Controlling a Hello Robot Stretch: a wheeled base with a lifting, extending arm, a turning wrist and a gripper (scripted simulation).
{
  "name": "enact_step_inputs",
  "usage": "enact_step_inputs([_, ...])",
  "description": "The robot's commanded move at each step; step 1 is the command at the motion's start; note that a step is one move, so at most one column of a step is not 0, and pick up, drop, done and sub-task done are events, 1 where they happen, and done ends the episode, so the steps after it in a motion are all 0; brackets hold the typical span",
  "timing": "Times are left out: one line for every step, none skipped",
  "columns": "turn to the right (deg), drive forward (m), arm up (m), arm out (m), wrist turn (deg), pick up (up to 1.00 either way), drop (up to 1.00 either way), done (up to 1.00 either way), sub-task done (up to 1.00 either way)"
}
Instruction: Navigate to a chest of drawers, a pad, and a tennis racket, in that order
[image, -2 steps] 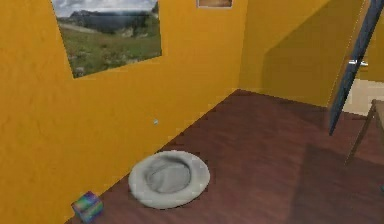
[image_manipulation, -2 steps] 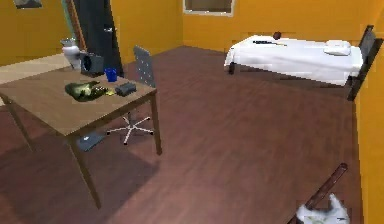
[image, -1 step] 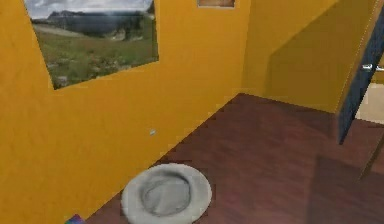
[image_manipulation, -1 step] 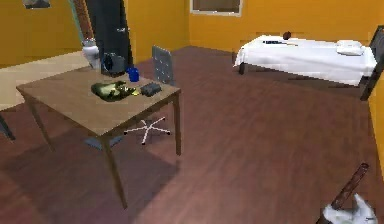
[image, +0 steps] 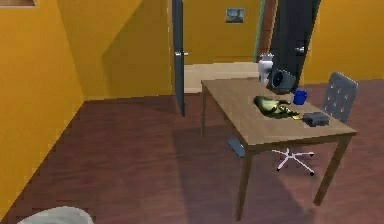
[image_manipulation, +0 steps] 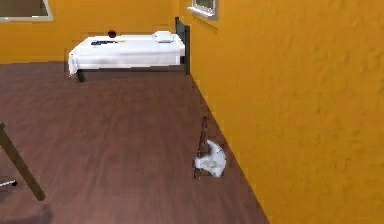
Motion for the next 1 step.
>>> enact_step_inputs([6.0,0.00,0.00,0.00,0.0,0.00,0.00,0.00,0.00])
